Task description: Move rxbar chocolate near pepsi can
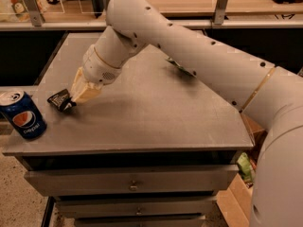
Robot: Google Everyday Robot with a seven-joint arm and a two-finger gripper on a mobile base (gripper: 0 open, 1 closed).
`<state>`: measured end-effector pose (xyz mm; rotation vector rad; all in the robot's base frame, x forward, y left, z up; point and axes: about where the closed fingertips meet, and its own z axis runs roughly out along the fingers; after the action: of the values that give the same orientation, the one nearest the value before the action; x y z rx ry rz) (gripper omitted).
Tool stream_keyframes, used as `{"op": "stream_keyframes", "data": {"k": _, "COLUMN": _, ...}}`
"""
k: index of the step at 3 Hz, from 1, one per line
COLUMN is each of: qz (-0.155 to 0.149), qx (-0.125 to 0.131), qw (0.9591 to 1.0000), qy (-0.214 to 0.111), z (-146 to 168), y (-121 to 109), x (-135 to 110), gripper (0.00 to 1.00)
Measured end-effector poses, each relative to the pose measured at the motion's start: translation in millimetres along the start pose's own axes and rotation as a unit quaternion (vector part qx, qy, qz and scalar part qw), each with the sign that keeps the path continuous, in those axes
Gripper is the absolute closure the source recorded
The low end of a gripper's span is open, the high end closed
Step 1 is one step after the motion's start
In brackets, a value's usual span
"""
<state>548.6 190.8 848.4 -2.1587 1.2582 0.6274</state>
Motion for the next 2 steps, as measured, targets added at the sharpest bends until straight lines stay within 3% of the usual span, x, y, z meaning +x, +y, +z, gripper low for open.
{"op": "stream_keyframes", "data": {"k": 2, "qz": -0.019, "qx": -0.014, "qw": 0.9997, "qy": 0.007, "z": 5.1, "y": 2.5, "x": -8.7, "gripper": 0.38}}
